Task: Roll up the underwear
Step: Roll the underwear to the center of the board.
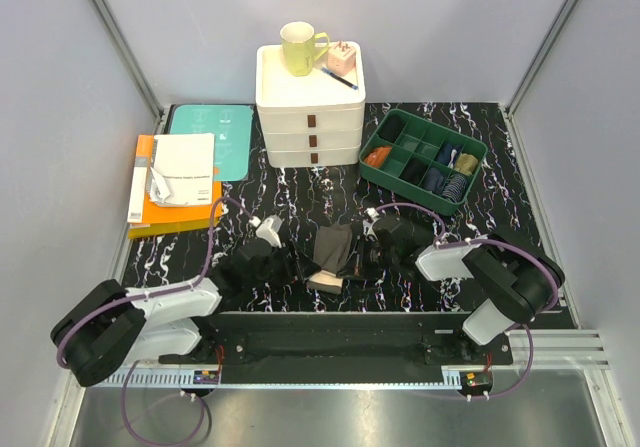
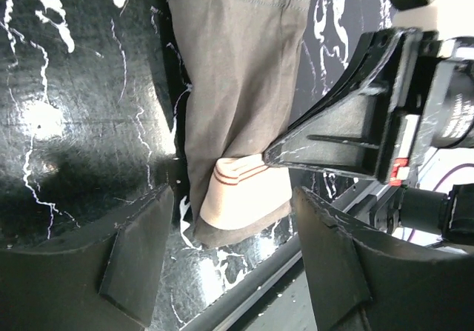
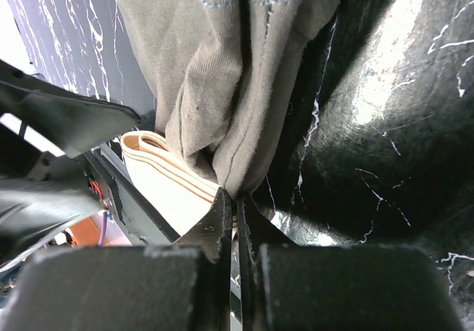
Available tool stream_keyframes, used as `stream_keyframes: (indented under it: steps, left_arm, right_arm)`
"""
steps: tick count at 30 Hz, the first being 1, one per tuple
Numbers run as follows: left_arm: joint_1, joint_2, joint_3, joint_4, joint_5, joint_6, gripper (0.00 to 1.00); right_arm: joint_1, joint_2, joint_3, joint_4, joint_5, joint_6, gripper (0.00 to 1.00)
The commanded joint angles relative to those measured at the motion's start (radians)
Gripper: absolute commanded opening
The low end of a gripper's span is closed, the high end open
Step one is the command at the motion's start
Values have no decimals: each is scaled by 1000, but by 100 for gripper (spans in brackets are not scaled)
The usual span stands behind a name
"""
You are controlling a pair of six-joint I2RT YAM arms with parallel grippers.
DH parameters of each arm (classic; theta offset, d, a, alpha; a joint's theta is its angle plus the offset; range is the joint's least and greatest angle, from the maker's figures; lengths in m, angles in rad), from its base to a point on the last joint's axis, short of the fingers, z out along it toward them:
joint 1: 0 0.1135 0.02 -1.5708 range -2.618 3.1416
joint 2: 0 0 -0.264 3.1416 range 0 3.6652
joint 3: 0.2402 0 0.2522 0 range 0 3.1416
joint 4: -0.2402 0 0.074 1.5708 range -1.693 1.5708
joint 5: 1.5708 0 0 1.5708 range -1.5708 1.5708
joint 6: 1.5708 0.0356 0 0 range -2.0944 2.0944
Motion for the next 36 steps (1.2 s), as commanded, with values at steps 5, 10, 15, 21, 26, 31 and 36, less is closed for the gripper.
stream_keyframes:
  steps: [5,10,15,21,26,31,36]
  left_arm:
    - [-1,143,-68,272,25,-29,58]
    - [-2,283,-102,449,19,-32,31]
    - [-2,363,-108,544,41,-63,0]
    - [-4,312,-113,478,11,-54,0]
    - [-18,280,-105,435,-7,-49,0]
    - [-35,257,-94,397,-27,-46,0]
    - [-48,228,-82,363,-45,-37,0]
  right_arm:
    - [4,35,-11,-102,88,-44,0]
    - [3,35,-11,-94,82,-44,0]
    - [-2,-25,11,-195,123,-46,15]
    - [-8,-276,95,-479,278,-63,50]
    - [-9,-298,186,-495,284,-55,51]
    - [-9,-177,264,-482,269,-44,49]
    - [-9,-102,269,-438,238,-32,48]
